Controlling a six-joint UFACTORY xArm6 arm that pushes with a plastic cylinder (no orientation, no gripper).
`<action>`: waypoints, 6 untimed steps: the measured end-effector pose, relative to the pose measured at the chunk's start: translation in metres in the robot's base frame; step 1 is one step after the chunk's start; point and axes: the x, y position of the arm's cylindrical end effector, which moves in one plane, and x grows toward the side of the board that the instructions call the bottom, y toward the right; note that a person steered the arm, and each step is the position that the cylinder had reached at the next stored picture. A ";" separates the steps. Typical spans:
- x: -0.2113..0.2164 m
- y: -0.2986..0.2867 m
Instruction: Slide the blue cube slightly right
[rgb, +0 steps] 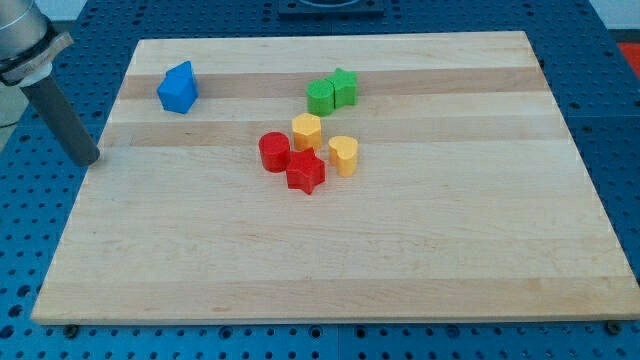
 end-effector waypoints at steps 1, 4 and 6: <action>0.000 0.000; -0.130 0.026; -0.088 0.108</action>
